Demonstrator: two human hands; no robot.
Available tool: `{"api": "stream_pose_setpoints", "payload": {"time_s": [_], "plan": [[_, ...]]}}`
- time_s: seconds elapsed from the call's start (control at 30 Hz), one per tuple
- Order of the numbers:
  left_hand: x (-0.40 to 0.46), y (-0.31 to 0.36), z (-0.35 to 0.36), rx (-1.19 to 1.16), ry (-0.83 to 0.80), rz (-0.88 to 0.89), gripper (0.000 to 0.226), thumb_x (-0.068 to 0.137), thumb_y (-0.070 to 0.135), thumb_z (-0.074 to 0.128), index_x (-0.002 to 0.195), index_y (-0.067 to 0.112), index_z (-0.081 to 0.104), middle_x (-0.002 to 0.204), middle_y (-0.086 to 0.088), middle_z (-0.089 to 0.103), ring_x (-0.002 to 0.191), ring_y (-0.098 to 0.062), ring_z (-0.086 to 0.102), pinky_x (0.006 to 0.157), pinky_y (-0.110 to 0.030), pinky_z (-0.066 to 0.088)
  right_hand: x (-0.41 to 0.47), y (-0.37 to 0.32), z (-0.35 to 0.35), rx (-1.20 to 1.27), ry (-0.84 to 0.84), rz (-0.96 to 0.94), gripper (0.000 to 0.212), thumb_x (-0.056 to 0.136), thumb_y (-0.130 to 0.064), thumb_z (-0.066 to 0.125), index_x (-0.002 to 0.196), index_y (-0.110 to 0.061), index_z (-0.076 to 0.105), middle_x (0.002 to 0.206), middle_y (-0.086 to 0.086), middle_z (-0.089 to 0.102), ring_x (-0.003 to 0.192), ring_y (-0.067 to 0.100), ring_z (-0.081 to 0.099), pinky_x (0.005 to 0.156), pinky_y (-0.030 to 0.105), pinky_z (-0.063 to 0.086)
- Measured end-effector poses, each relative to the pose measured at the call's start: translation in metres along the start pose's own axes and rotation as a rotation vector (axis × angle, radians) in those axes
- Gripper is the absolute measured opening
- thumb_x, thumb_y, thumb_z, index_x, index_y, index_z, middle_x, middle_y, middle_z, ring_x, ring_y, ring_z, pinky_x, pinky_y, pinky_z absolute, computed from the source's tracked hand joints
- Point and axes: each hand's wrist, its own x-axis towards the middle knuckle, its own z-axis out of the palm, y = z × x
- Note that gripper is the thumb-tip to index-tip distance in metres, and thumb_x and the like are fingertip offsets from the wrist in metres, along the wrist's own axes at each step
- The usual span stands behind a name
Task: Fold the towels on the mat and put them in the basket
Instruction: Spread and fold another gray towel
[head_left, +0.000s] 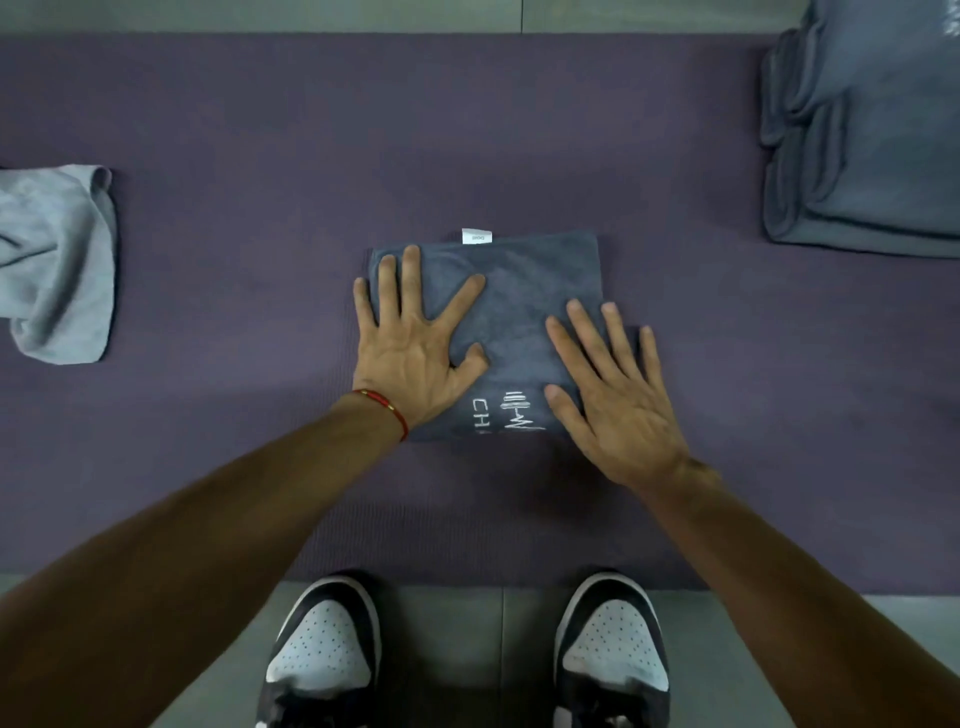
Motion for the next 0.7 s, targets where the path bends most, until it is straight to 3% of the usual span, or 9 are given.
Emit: {"api": "stream_pose_setpoints", "payload": {"time_s": [0.1, 0.17, 0.23, 0.3, 0.37, 0.53, 0.6, 0.7], "plan": [[0.001, -0.004, -0.003, 0.018, -0.037, 0.027, 0.07, 0.091, 0.066, 0.032, 0.154, 0.043, 0.013, 0.162, -0.024, 0.001, 0.149, -0.045, 0.002, 0.114, -0.069, 0.009, 0.0, -0.003, -0.006, -0.015, 0.048, -0.052, 0.062, 0.103, -0.048, 0.033, 0.159, -0.022, 0.025, 0.168, 0.001, 0.011, 0.155, 0.027, -0.001, 0.121, 0.06, 0.011], [-0.007, -0.004, -0.012, 0.052, -0.011, 0.048, 0.066, 0.096, 0.062, 0.028, 0.156, 0.037, 0.015, 0.162, -0.025, 0.003, 0.149, -0.044, -0.001, 0.114, -0.069, 0.006, -0.002, -0.007, -0.011, 0.011, 0.146, -0.198, 0.051, 0.1, -0.039, 0.045, 0.145, -0.018, 0.051, 0.159, 0.004, 0.037, 0.152, 0.028, 0.02, 0.12, 0.058, 0.018], [-0.028, 0.001, -0.022, 0.051, 0.089, 0.126, 0.058, 0.102, 0.049, 0.028, 0.155, 0.027, 0.026, 0.161, -0.025, 0.011, 0.15, -0.042, 0.003, 0.115, -0.067, 0.009, -0.007, -0.008, -0.01, 0.073, 0.247, -0.335, 0.04, 0.093, -0.029, 0.056, 0.128, -0.014, 0.066, 0.142, 0.007, 0.056, 0.141, 0.029, 0.043, 0.117, 0.055, 0.028], [-0.059, 0.007, -0.024, 0.046, 0.132, 0.261, 0.055, 0.103, 0.041, 0.03, 0.155, 0.022, 0.029, 0.162, -0.021, 0.013, 0.151, -0.037, 0.006, 0.115, -0.064, 0.013, -0.015, -0.006, -0.002, 0.111, 0.229, -0.369, 0.043, 0.09, -0.028, 0.06, 0.131, -0.015, 0.065, 0.142, 0.008, 0.056, 0.137, 0.029, 0.047, 0.116, 0.053, 0.032], [-0.082, 0.009, -0.015, 0.072, 0.053, 0.338, 0.058, 0.104, 0.042, 0.028, 0.157, 0.023, 0.017, 0.164, -0.015, 0.006, 0.152, -0.033, 0.001, 0.117, -0.061, 0.014, -0.021, -0.005, 0.009, 0.083, 0.177, -0.361, 0.051, 0.094, -0.03, 0.058, 0.143, -0.018, 0.055, 0.154, 0.007, 0.045, 0.146, 0.027, 0.037, 0.118, 0.053, 0.028], [-0.084, 0.001, -0.003, 0.103, -0.083, 0.328, 0.068, 0.1, 0.051, 0.033, 0.158, 0.021, 0.015, 0.164, -0.015, 0.005, 0.152, -0.035, 0.002, 0.117, -0.06, 0.015, -0.019, 0.008, 0.02, 0.048, 0.216, -0.441, 0.05, 0.097, -0.02, 0.053, 0.148, -0.019, 0.049, 0.157, 0.006, 0.041, 0.148, 0.025, 0.033, 0.117, 0.052, 0.032], [-0.083, 0.003, -0.008, 0.107, -0.079, 0.33, 0.07, 0.095, 0.048, 0.039, 0.157, 0.02, 0.022, 0.163, -0.017, 0.013, 0.151, -0.035, 0.009, 0.116, -0.061, 0.016, -0.017, 0.015, 0.013, 0.069, 0.224, -0.421, 0.051, 0.092, -0.014, 0.057, 0.143, -0.013, 0.054, 0.152, 0.01, 0.047, 0.145, 0.029, 0.038, 0.116, 0.048, 0.035], [-0.08, 0.011, -0.015, 0.143, -0.073, 0.308, 0.072, 0.084, 0.039, 0.049, 0.151, 0.017, 0.036, 0.149, -0.019, 0.039, 0.138, -0.038, 0.035, 0.112, -0.061, 0.022, -0.016, 0.013, 0.003, 0.032, 0.221, -0.338, 0.049, 0.085, -0.008, 0.062, 0.133, -0.007, 0.061, 0.137, 0.011, 0.058, 0.137, 0.031, 0.047, 0.114, 0.04, 0.04]]}}
